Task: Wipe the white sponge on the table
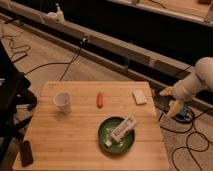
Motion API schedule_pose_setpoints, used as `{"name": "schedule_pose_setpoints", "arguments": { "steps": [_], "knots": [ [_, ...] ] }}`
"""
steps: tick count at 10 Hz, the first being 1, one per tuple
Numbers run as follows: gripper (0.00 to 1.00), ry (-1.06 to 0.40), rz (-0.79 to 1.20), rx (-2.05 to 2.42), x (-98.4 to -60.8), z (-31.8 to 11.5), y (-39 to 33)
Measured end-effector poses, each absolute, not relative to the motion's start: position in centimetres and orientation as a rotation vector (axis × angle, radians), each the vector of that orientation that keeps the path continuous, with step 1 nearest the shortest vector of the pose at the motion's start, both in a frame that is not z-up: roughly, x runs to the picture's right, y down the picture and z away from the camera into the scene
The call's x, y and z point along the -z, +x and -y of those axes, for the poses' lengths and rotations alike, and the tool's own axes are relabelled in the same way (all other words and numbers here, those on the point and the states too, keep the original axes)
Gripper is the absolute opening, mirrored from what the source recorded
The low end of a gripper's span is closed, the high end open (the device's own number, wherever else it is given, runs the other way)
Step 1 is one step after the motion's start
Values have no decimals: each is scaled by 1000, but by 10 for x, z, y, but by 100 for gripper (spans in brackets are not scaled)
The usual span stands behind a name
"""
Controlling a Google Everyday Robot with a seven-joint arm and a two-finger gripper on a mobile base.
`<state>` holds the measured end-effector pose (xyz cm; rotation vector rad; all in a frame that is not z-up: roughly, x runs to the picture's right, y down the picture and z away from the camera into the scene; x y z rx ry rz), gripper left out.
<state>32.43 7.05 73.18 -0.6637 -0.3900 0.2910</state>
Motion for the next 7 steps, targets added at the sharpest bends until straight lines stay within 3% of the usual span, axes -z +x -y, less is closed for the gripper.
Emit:
{"name": "schedule_pose_setpoints", "arguments": {
  "steps": [5,7],
  "knots": [
    [80,-649,384,-491,-794,-50,312],
    [80,-580,369,-578,-818,-39,311]
  ]
}}
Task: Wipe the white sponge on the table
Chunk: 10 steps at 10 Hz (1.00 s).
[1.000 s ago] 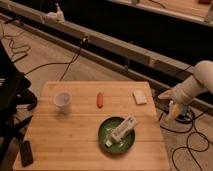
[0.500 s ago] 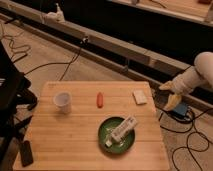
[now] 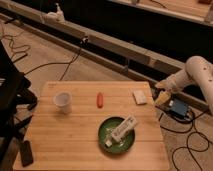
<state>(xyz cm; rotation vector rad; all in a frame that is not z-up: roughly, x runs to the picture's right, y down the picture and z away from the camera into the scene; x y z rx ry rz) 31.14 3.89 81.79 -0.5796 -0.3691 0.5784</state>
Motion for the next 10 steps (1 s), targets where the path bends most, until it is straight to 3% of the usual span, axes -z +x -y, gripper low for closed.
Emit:
{"name": "schedule_pose_setpoints", "arguments": {
  "steps": [3,10],
  "knots": [
    [80,-435,348,-680,-835,-18,310],
    [80,-376,246,-755,-859,-21,345]
  ]
}}
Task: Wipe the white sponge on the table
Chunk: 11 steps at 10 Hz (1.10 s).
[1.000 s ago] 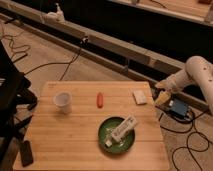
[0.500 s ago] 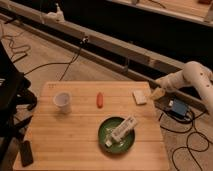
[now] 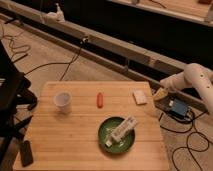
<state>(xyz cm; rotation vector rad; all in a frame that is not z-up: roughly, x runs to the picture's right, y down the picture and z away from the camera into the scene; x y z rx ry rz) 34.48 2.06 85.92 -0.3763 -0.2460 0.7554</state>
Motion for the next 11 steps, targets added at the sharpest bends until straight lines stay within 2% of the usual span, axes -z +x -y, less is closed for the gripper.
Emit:
{"name": "schedule_pose_setpoints", "arguments": {
  "steps": [4,11],
  "knots": [
    [80,-383,213,-739,-879,-37,330],
    [80,-480,276,-754,-895,-59,275]
  ]
}}
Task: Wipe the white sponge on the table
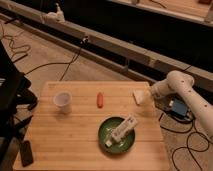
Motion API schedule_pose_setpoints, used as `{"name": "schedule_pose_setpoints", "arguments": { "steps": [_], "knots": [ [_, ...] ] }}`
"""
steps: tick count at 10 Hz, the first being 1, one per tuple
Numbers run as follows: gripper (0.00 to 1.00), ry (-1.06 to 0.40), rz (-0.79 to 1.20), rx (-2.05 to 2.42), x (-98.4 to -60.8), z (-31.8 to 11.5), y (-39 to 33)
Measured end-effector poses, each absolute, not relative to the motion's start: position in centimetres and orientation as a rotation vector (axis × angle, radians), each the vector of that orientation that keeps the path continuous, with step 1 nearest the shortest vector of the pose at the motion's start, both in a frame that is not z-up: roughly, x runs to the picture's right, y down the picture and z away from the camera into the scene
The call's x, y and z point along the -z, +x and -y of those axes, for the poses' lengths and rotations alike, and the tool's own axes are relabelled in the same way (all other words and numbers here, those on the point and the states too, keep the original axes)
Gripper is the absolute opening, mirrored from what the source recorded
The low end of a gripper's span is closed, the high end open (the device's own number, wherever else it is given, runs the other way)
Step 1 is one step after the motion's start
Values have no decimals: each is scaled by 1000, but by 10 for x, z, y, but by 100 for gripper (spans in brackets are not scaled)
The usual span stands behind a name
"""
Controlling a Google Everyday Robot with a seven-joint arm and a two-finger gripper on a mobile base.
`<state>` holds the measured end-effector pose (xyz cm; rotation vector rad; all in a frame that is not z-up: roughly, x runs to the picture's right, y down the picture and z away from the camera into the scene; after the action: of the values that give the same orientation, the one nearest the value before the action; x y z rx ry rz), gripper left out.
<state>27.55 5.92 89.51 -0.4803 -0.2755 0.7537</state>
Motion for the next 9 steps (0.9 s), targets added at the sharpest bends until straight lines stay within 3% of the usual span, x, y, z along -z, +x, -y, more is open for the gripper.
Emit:
{"name": "schedule_pose_setpoints", "arguments": {
  "steps": [9],
  "knots": [
    [80,-488,236,-879,-925,-63,285]
  ]
}}
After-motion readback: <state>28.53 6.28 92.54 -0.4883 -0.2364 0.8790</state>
